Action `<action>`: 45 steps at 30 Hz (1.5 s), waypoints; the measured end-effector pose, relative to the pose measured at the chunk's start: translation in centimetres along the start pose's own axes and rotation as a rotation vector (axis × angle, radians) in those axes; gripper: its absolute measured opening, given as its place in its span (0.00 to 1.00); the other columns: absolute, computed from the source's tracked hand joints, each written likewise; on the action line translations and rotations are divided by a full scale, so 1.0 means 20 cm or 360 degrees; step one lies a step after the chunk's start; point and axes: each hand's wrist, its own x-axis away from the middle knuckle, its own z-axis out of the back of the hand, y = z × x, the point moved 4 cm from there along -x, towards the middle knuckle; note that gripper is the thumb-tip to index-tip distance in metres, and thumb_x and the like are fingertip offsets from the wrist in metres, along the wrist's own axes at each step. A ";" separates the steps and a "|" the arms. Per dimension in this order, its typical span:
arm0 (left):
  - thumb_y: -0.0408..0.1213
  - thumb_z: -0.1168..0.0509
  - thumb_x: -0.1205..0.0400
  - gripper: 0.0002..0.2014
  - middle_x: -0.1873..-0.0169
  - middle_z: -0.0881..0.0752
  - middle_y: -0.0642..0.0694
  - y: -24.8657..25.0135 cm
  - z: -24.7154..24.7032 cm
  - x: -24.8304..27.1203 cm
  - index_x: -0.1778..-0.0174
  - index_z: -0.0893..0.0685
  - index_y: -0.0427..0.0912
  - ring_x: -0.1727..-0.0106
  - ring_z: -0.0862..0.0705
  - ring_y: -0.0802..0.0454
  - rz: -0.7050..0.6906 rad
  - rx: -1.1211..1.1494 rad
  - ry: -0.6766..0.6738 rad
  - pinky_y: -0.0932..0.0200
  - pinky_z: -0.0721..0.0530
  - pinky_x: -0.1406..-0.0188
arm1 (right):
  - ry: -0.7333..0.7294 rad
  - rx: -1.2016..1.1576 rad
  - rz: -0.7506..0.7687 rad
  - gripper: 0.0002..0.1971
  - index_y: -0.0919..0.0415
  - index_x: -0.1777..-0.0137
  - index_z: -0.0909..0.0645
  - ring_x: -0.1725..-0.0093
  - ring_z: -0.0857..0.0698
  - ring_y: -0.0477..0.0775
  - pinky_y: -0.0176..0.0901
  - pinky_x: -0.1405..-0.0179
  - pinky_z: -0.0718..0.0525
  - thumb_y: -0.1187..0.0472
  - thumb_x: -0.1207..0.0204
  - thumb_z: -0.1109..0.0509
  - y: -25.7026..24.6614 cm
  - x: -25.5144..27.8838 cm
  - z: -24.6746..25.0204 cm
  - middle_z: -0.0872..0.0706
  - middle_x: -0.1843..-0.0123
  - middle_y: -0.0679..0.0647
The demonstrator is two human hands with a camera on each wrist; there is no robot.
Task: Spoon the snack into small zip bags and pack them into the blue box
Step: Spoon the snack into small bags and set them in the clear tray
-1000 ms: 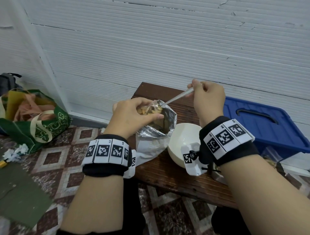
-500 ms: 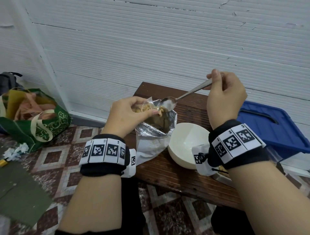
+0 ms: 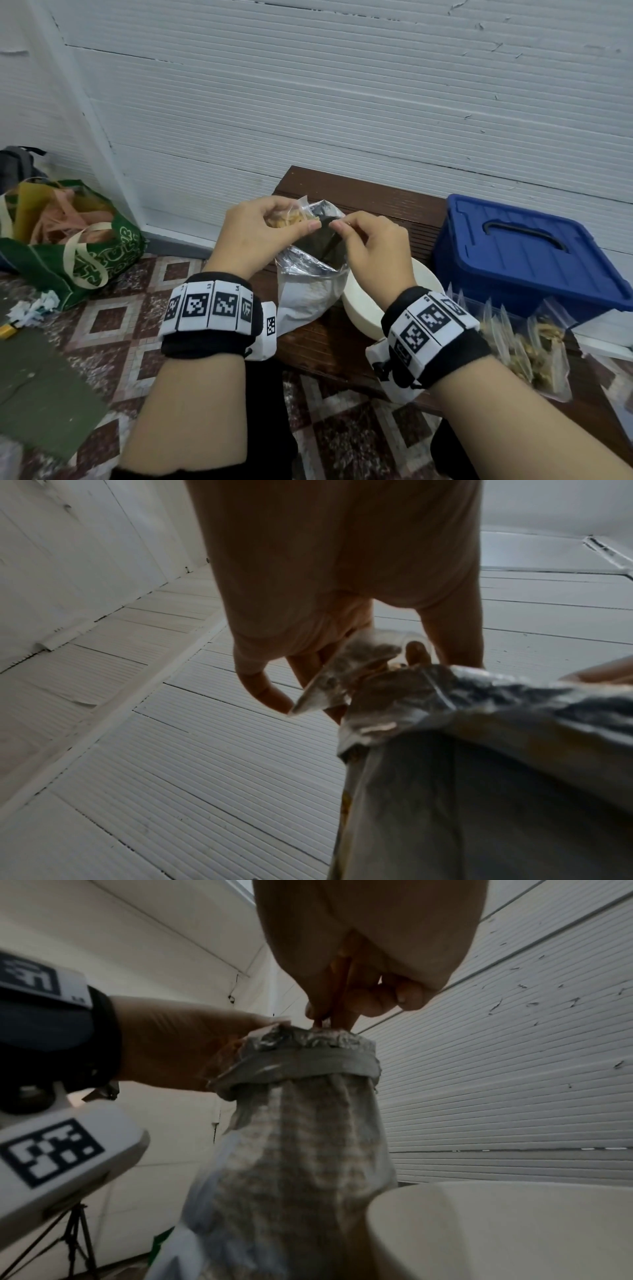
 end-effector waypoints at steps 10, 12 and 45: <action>0.52 0.21 0.33 0.17 0.58 0.11 0.57 0.01 0.00 0.01 0.51 0.11 0.52 0.55 0.13 0.63 0.0038 0.0062 -0.0026 0.70 0.19 0.57 | -0.0104 -0.0089 -0.0228 0.10 0.59 0.59 0.14 0.65 0.18 0.48 0.39 0.62 0.22 0.59 0.19 0.34 -0.02 -0.01 0.00 0.16 0.69 0.47; 0.52 0.21 0.33 0.17 0.57 0.11 0.57 0.01 0.00 0.01 0.51 0.11 0.53 0.53 0.14 0.62 0.0046 0.0068 -0.0031 0.70 0.20 0.56 | -0.0009 -0.0109 -0.0357 0.11 0.57 0.59 0.14 0.68 0.21 0.44 0.36 0.65 0.26 0.58 0.18 0.35 0.01 -0.03 0.03 0.18 0.70 0.45; 0.48 0.16 0.39 0.24 0.59 0.13 0.65 0.06 -0.04 0.01 0.47 0.12 0.54 0.57 0.16 0.73 -0.0085 -0.0052 -0.0091 0.82 0.22 0.60 | 0.0413 -0.0172 -0.0656 0.14 0.58 0.60 0.14 0.68 0.20 0.45 0.39 0.62 0.23 0.58 0.17 0.39 -0.03 -0.27 0.33 0.19 0.69 0.47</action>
